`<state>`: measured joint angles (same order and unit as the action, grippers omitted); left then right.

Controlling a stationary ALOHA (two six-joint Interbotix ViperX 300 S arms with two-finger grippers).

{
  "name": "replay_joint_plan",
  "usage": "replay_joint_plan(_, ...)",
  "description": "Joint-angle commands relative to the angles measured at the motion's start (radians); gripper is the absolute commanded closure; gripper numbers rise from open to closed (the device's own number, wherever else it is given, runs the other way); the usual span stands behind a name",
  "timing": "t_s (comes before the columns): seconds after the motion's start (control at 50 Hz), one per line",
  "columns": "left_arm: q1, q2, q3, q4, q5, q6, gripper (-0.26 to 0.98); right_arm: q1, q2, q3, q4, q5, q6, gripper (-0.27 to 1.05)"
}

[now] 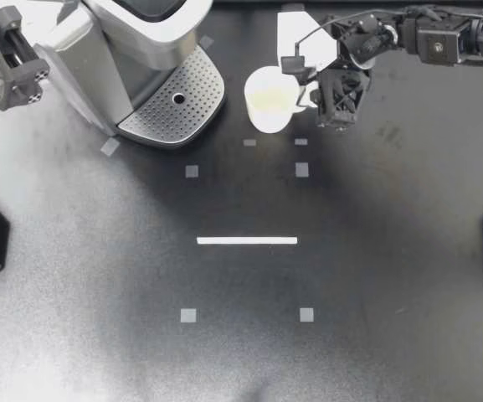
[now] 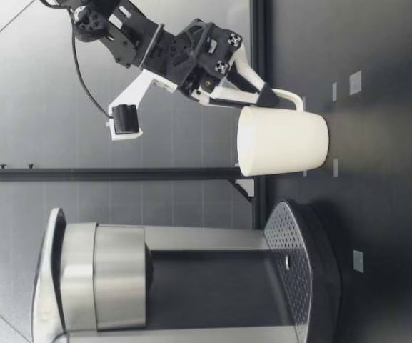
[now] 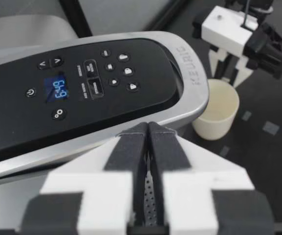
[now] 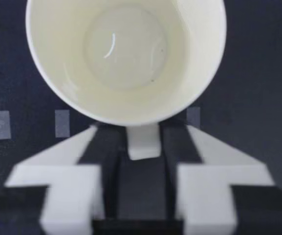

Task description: Place the coffee capsule inside the capsule container, then place the cup onto the center of the cup tray.

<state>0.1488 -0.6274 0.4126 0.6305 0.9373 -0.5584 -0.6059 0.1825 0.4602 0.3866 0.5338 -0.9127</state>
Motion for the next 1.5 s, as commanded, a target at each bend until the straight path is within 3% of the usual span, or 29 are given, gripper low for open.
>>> replay_joint_plan(0.0, -0.002, -0.008, -0.009, 0.005, -0.008, -0.002, 0.63, 0.005, -0.025, -0.023, 0.003, -0.006, 0.002, 0.58)
replay_joint_plan(0.14, -0.002, -0.008, -0.009, 0.005, -0.008, -0.005, 0.63, 0.005, -0.037, -0.023, 0.012, -0.006, 0.003, 0.70)
replay_joint_plan(0.54, -0.002, -0.011, 0.002, 0.006, -0.026, -0.006, 0.63, 0.060, -0.121, -0.037, 0.124, -0.032, 0.008, 0.70)
replay_joint_plan(1.08, -0.002, -0.057, 0.035, 0.005, -0.037, -0.028, 0.63, 0.092, 0.046, -0.249, 0.147, -0.014, 0.017, 0.70)
replay_joint_plan(1.48, -0.002, -0.058, 0.035, 0.006, -0.038, -0.028, 0.63, 0.094, 0.114, -0.313, 0.144, -0.009, 0.014, 0.70)
